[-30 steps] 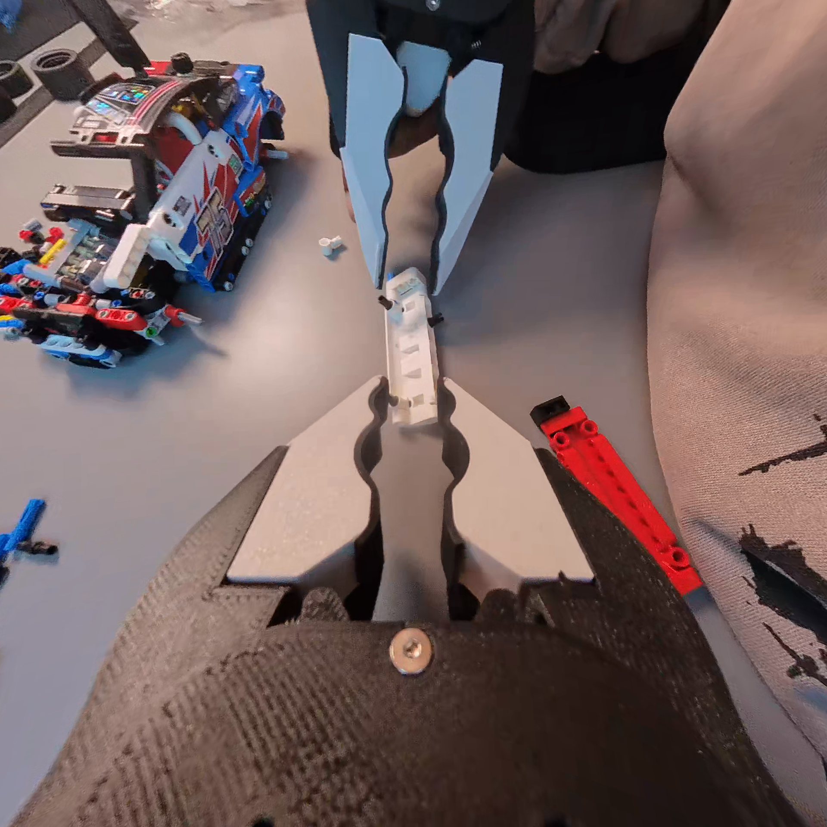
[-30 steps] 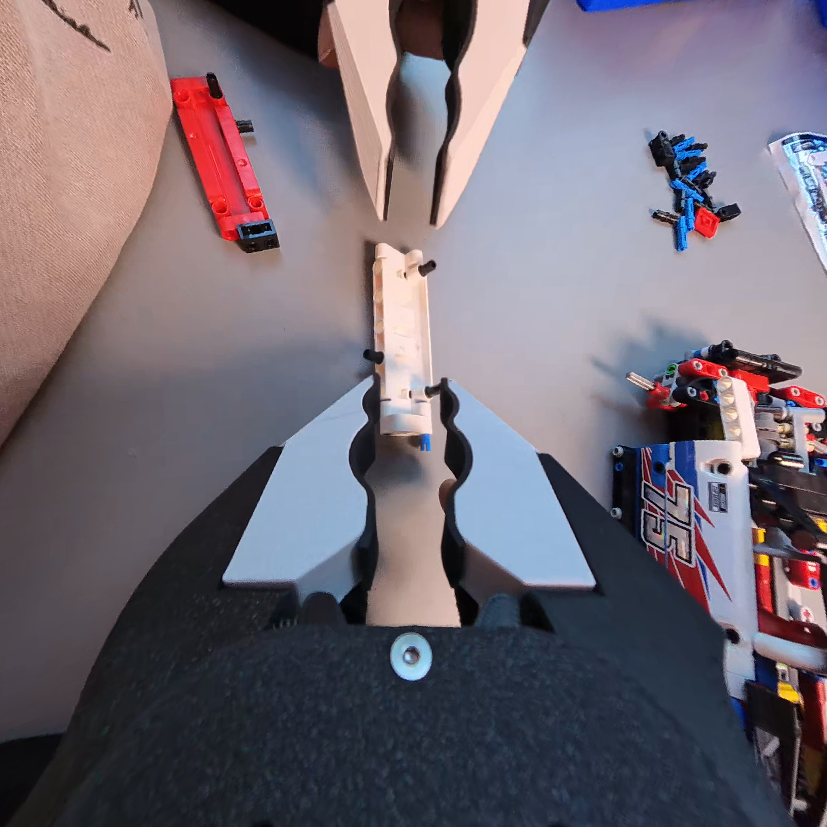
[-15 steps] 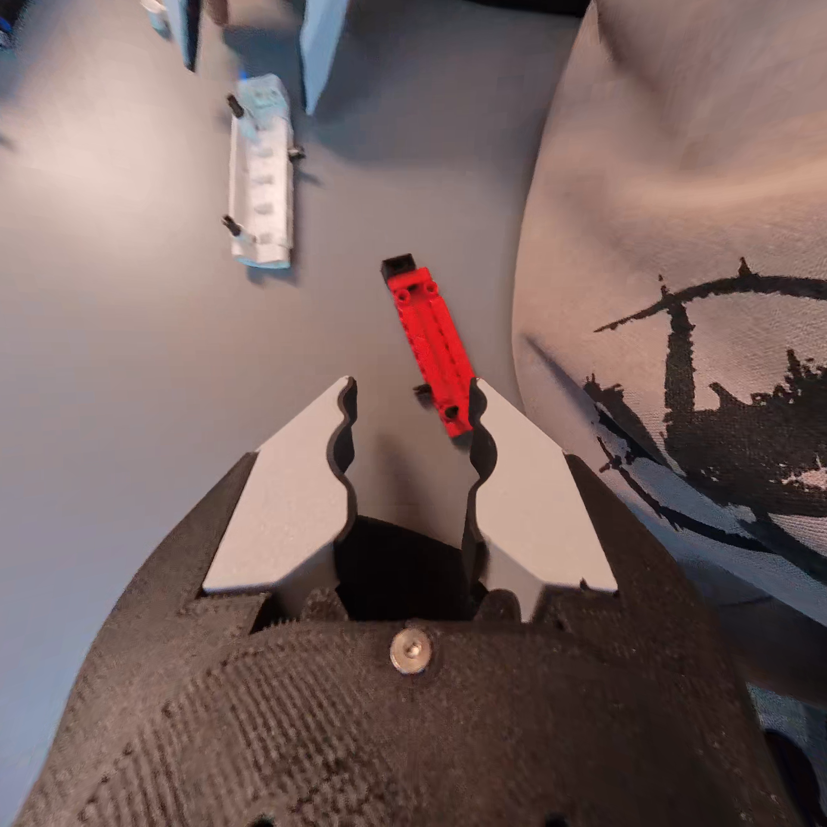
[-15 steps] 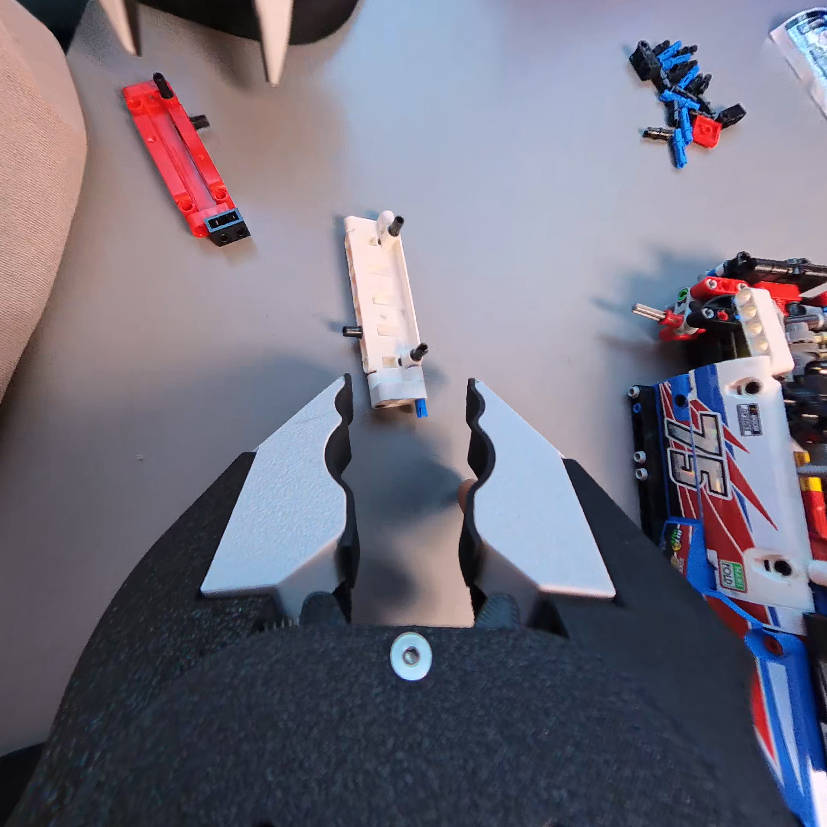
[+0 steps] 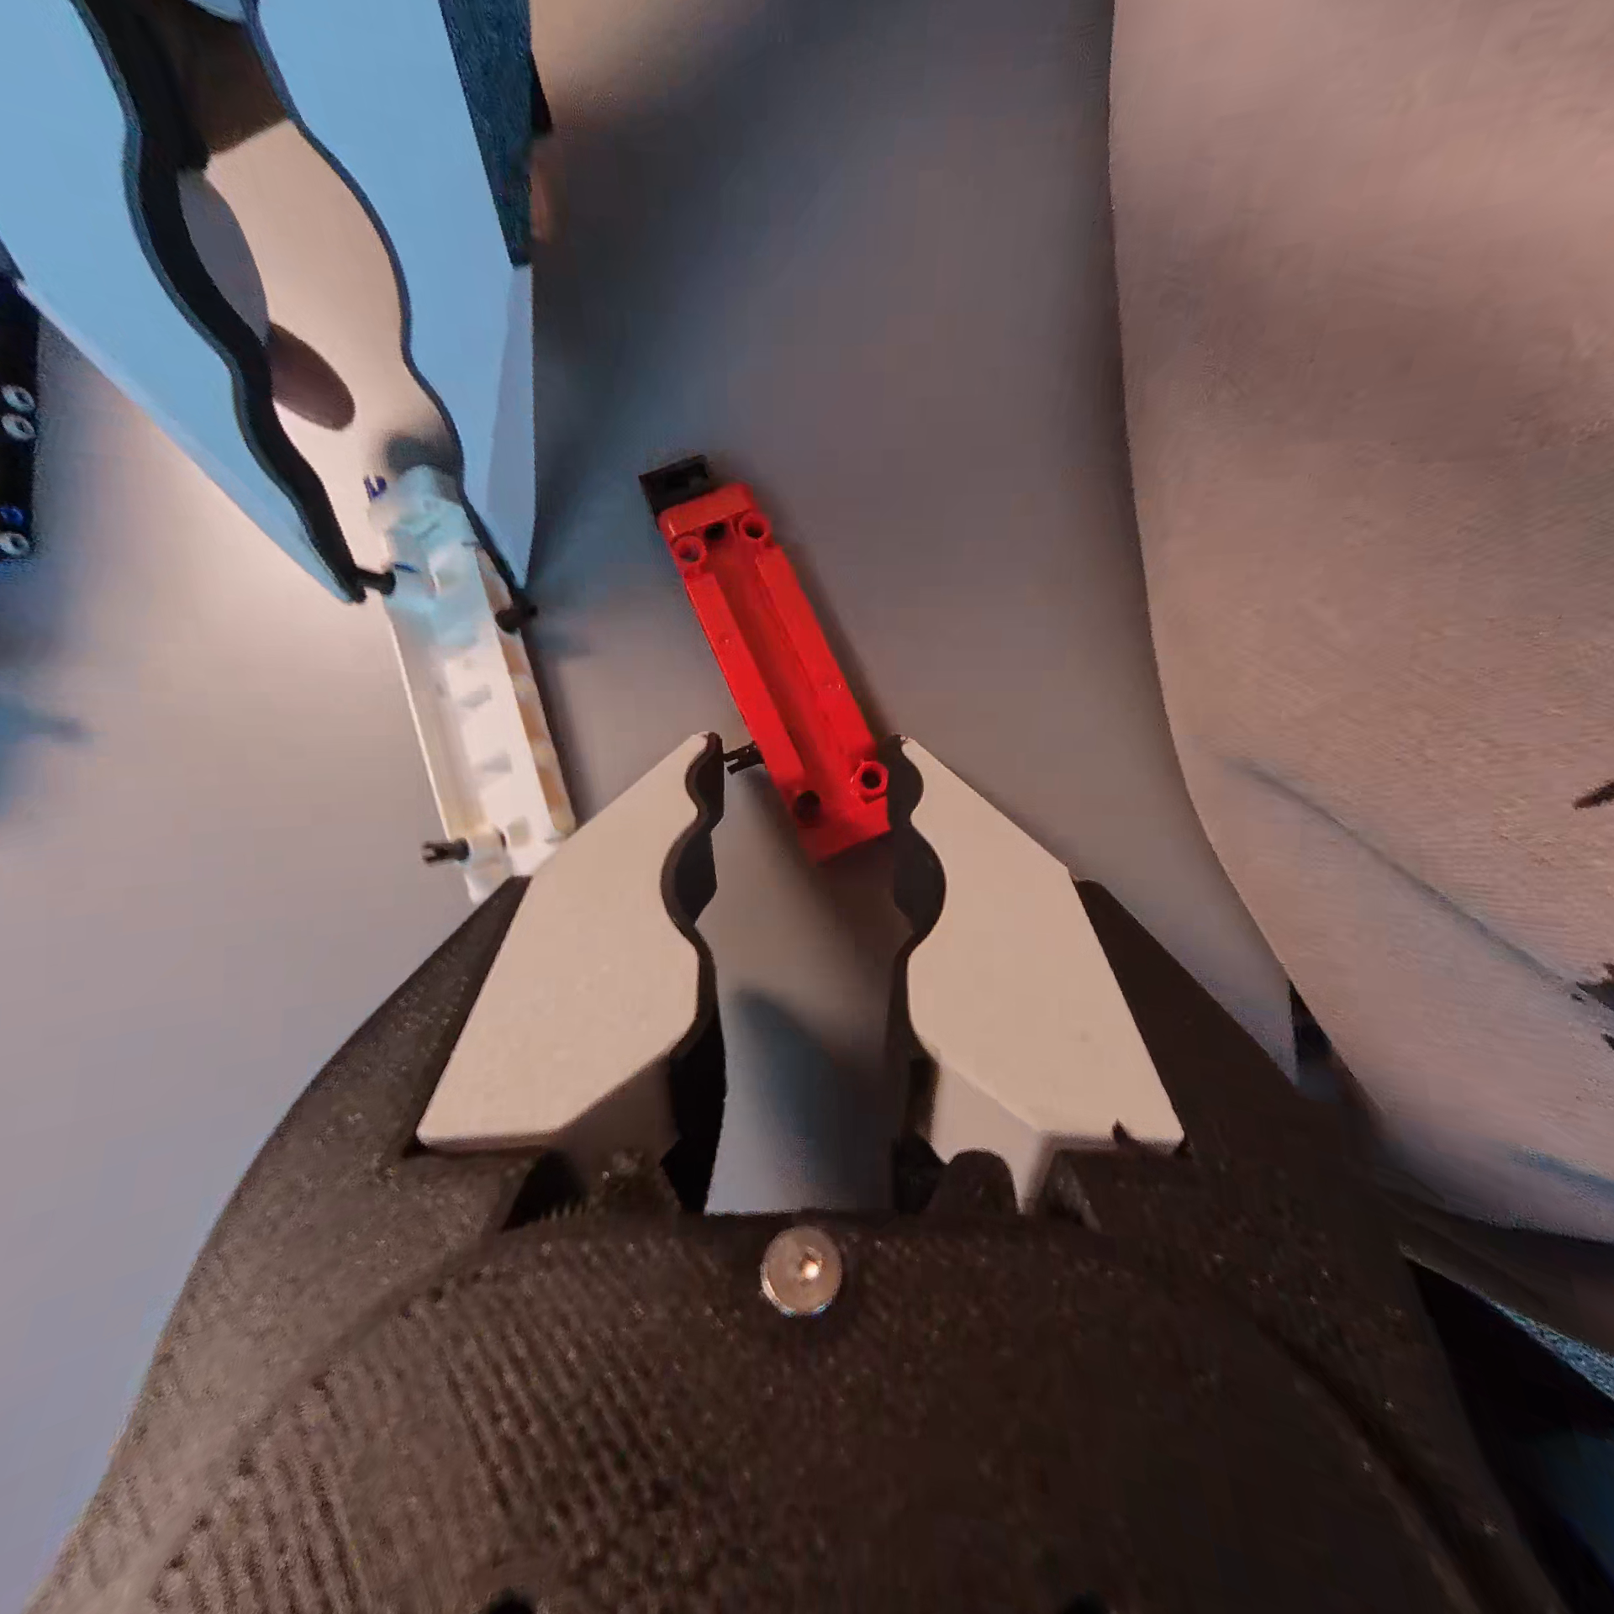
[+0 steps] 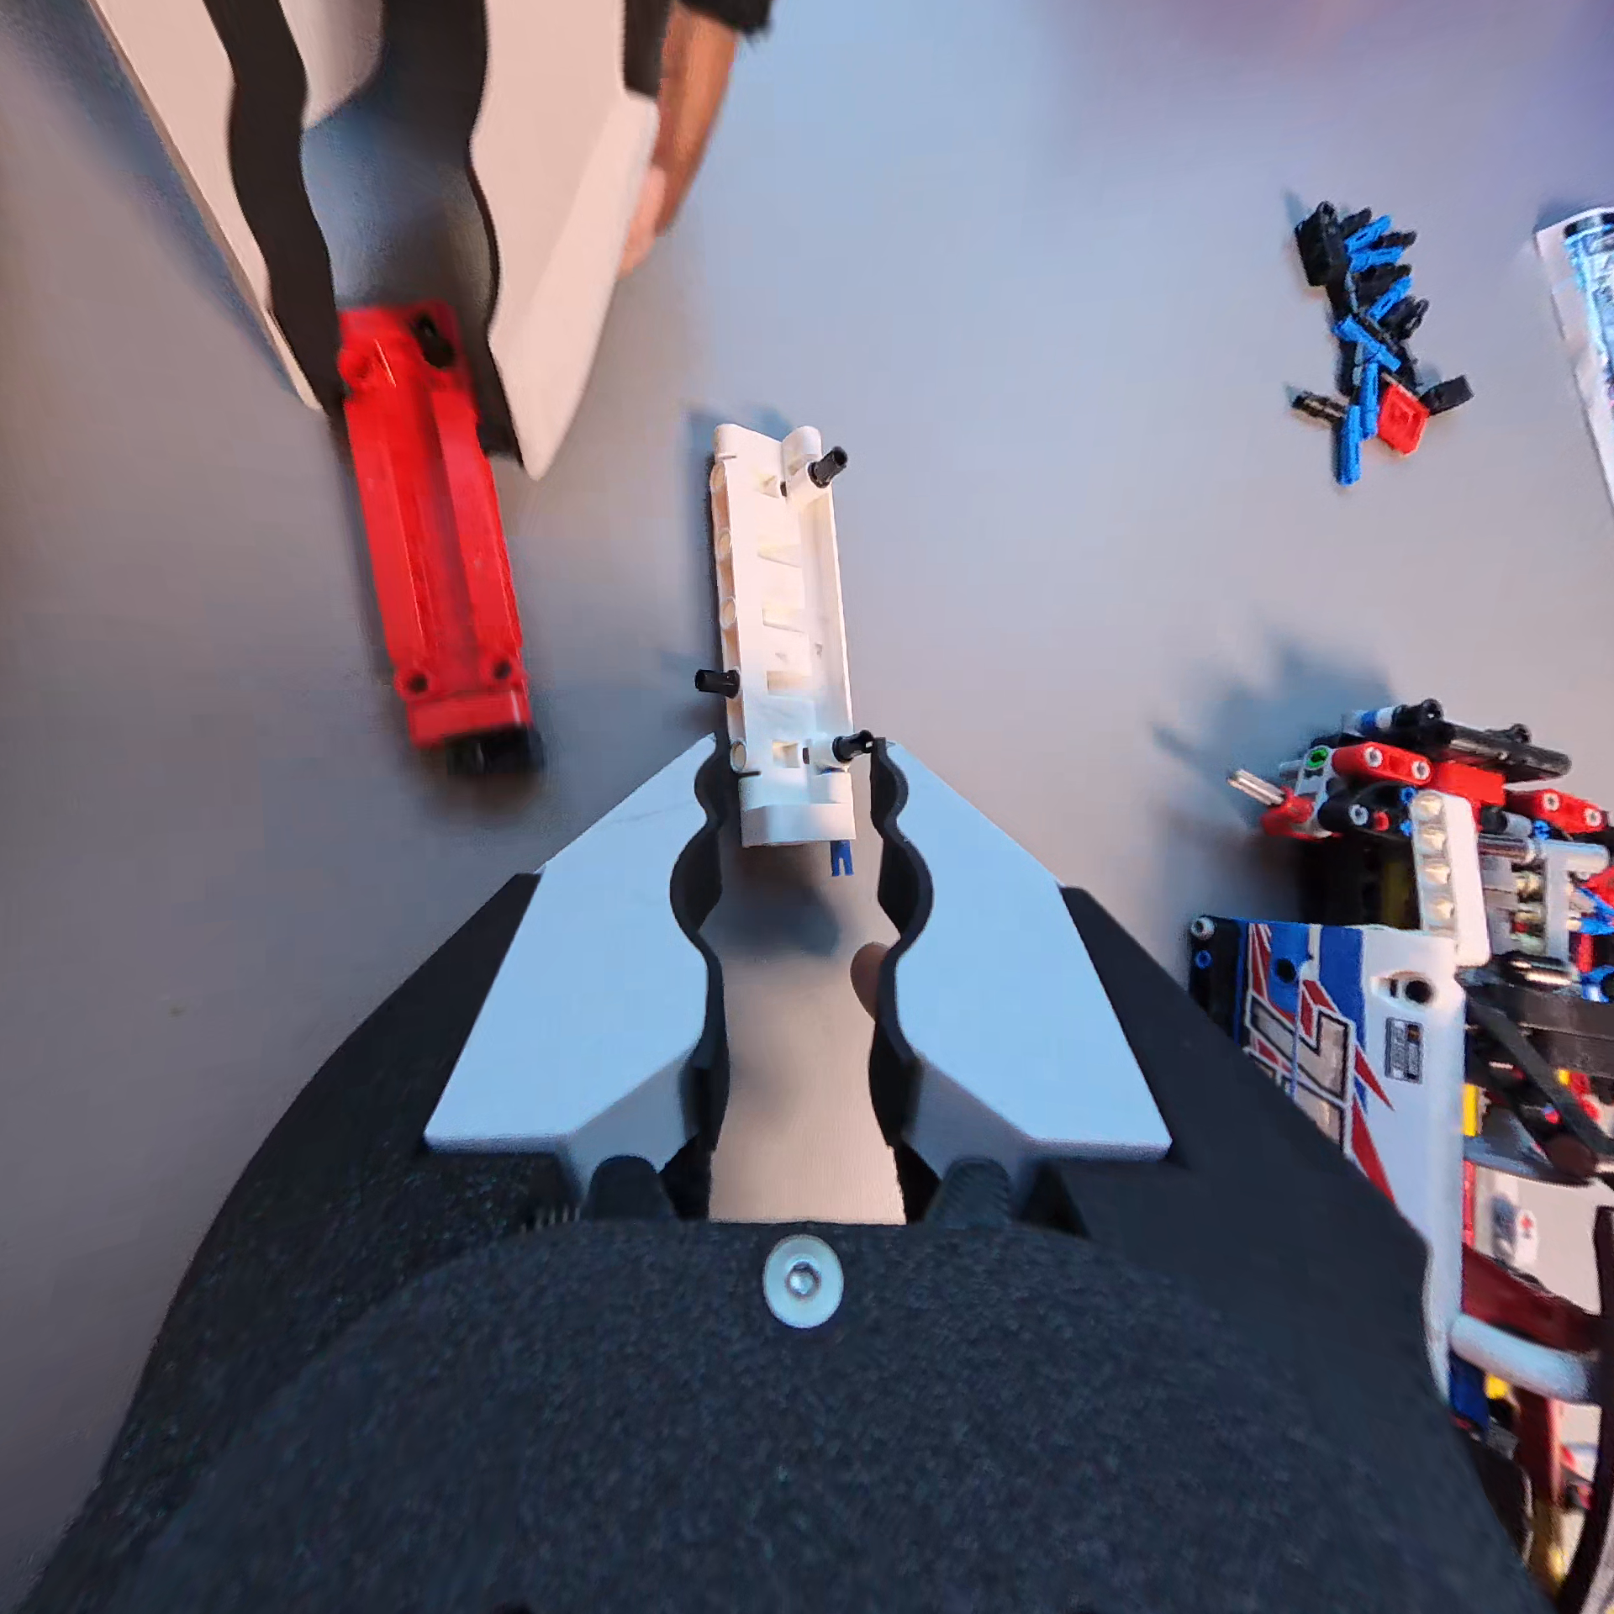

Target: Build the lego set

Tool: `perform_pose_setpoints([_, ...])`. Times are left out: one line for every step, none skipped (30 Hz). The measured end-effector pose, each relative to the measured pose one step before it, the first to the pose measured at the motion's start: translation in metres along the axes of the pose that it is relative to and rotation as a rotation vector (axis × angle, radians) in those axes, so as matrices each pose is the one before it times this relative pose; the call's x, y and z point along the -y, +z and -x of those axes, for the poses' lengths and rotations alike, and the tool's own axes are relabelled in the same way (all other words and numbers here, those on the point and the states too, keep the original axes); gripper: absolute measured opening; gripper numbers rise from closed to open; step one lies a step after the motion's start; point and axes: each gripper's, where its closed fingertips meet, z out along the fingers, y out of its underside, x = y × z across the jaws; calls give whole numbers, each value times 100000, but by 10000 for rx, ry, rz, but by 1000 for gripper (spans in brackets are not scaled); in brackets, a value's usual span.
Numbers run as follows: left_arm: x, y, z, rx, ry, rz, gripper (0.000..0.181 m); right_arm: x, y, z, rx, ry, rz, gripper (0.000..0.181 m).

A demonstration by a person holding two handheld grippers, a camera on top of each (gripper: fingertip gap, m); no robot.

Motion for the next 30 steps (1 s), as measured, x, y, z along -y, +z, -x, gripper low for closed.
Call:
perform_pose_setpoints([450, 381, 492, -37, 211, 17, 36, 159, 107, -53, -135, -35, -40, 28])
perform_pose_setpoints([391, 340, 469, 5, 228, 21, 36, 85, 48, -54, -122, -44, -16, 28])
perform_pose_setpoints([288, 263, 570, 115, 193, 7, 36, 14, -10, 18, -65, -36, 6, 28])
perform_pose_setpoints([132, 126, 541, 128, 105, 11, 36, -49, -99, 34, -22, 21, 3, 29])
perform_pose_setpoints([80, -57, 437, 108, -4, -42, 37, -92, -171, -108, -73, 106, -42, 33])
perform_pose_setpoints([151, -253, 279, 37, -97, -193, 40, -170, -277, -197, -88, 167, -43, 38])
perform_pose_setpoints([189, -403, 251, 13, -207, -299, 42, -217, -440, -279, -110, 189, -54, 38])
perform_pose_setpoints([151, -533, 329, 40, -309, -353, 43, -89, -630, -309, -130, 179, -154, 39])
perform_pose_setpoints([70, -601, 604, 147, -408, -352, 44, 78, -752, -84, -15, 182, -227, 39])
perform_pose_setpoints([-83, -621, 918, 267, -504, -279, 43, 236, -791, 257, 148, 176, -262, 40])
perform_pose_setpoints([-260, -536, 1146, 318, -556, -165, 42, 271, -699, 657, 308, 109, -235, 37])
perform_pose_setpoints([-420, -371, 1200, 250, -544, -51, 42, 97, -468, 983, 427, 55, -90, 34])
perform_pose_setpoints([-568, -149, 1116, 98, -528, 66, 42, -191, -74, 1116, 472, 70, 126, 32])
perform_pose_setpoints([-531, 76, 1087, 23, -557, 146, 42, -378, 294, 790, 246, 70, 296, 32])
perform_pose_setpoints([-319, 281, 875, -95, -526, 160, 41, -328, 510, 527, 57, -86, 281, 33])
perform_pose_setpoints([-76, 409, 426, -296, -392, 174, 40, -373, 544, 435, 26, -152, 338, 33])
perform_pose_setpoints([116, 465, 15, -422, -157, 190, 39, -241, 463, 208, -56, -141, 286, 34])
perform_pose_setpoints([243, 493, -175, -401, 87, 196, 37, -28, 356, 79, -64, -148, 144, 35])
perform_pose_setpoints([217, 520, -46, -231, 182, 275, 37, 150, 278, 78, -7, -144, 29, 35])
perform_pose_setpoints([111, 539, 1, -125, 206, 379, 36, 259, 166, -9, 24, -99, -36, 34])
perform_pose_setpoints([34, 521, -207, -204, 248, 425, 35, 63, 125, -189, -24, -137, 71, 29])
perform_pose_setpoints([225, 369, -455, -287, 277, 293, 31, -96, 40, -345, -87, -248, 124, 23])
perform_pose_setpoints([220, 294, -268, -128, 202, 276, 28, -193, -44, -319, -41, -331, 98, 21])
perform_pose_setpoints([156, 207, -34, 63, 110, 251, 24, -362, -177, -349, 1, -254, 163, 21])
perform_pose_setpoints([96, 136, -7, 110, 11, 204, 21, -639, -268, -551, -72, -69, 324, 21])
perform_pose_setpoints([31, 73, -114, 83, -77, 170, 21, -678, -343, -512, -59, 59, 319, 27])
perform_pose_setpoints([-42, 25, -181, 69, -119, 125, 21, -498, -423, -508, -116, 204, 182, 31])
perform_pose_setpoints([-80, 0, -251, 55, -126, 72, 20, -164, -482, -387, -118, 300, -68, 32])
perform_pose_setpoints([-65, 3, -222, 96, -110, -21, 22, 91, -494, -210, -80, 362, -258, 32])
perform_pose_setpoints([-36, 4, -165, 149, -86, -82, 24, 137, -439, -84, -67, 414, -301, 31])
